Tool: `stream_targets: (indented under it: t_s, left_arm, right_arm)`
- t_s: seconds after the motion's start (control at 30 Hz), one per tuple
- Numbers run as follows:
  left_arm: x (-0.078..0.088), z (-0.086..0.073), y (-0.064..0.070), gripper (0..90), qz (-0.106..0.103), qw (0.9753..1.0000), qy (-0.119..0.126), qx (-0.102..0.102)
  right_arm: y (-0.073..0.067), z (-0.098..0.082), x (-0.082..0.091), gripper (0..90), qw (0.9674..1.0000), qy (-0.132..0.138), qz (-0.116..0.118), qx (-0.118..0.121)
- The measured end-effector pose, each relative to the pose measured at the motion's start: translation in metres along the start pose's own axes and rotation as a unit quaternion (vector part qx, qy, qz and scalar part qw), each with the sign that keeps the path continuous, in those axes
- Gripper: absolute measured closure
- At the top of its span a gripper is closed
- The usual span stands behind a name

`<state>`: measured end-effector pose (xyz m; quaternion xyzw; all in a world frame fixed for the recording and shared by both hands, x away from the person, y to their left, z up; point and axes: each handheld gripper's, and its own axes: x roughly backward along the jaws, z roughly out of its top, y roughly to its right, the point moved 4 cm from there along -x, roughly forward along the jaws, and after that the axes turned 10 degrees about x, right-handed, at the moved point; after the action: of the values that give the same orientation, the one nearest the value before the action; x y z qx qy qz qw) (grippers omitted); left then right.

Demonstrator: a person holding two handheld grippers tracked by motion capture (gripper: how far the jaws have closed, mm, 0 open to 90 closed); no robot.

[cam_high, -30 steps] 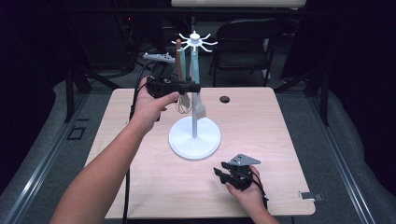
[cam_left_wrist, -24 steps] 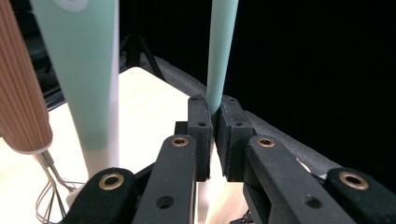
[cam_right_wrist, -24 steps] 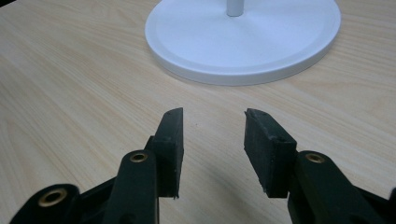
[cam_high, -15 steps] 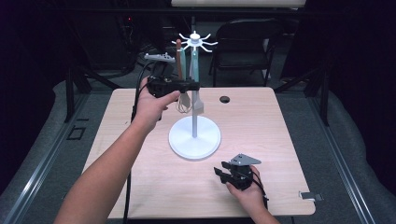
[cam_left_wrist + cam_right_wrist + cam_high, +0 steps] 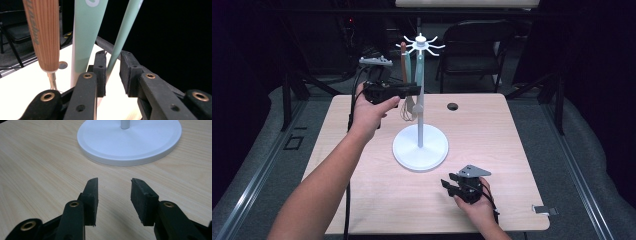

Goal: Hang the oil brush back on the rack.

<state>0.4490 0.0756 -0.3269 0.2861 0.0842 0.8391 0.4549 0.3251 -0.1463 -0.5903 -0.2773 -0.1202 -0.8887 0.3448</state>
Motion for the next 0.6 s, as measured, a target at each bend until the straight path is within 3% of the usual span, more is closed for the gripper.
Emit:
stream_targets:
  t_s: [0.27, 0.37, 0.6]
  left_arm:
    - [0.009, -0.003, 0.004, 66.9, 0.018, 0.9996, 0.002, -0.024]
    - [0.014, -0.004, 0.007, 59.3, 0.027, 0.9992, 0.015, -0.027]
    - [0.026, -0.012, 0.013, 53.4, 0.037, 0.9984, 0.018, -0.039]
  right_arm:
    - [-0.001, 0.000, -0.001, 58.1, 1.0000, 0.003, 0.000, -0.001]
    - [-0.001, 0.000, -0.001, 58.0, 1.0000, 0.002, 0.000, -0.001]
    - [0.005, 0.001, 0.002, 56.9, 0.9999, 0.008, -0.003, -0.009]
